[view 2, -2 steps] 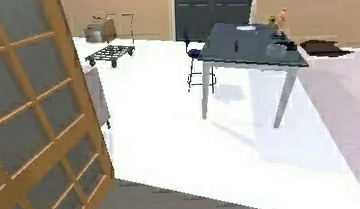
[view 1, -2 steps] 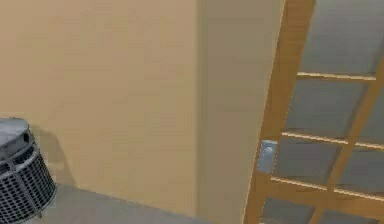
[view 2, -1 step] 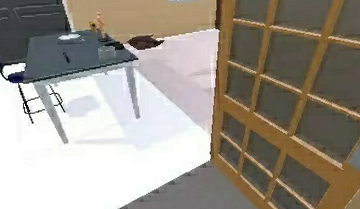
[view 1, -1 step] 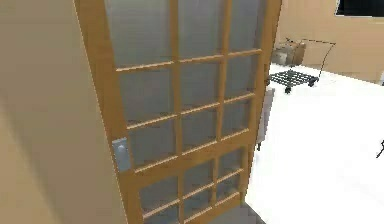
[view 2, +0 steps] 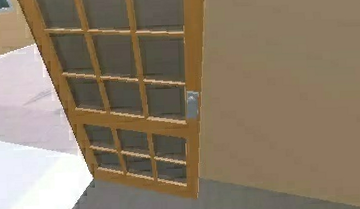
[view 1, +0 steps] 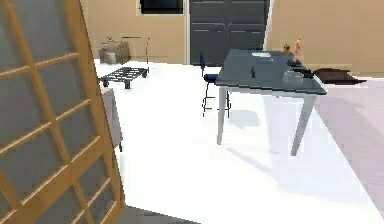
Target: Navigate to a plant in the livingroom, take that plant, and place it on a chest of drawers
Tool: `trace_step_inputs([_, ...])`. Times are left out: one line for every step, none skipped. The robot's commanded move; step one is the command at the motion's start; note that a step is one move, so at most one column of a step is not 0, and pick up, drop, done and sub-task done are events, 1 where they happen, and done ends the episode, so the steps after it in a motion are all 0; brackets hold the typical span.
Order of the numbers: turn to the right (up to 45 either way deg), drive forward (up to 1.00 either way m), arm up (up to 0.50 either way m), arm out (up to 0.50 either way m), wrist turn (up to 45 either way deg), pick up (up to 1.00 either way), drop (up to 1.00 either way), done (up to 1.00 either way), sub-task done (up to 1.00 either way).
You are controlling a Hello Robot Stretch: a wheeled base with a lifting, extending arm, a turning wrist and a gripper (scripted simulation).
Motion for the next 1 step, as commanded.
trace_step_inputs([0.0, 1.0, 0.0, 0.0, 0.0, 0.0, 0.0, 0.0, 0.0])
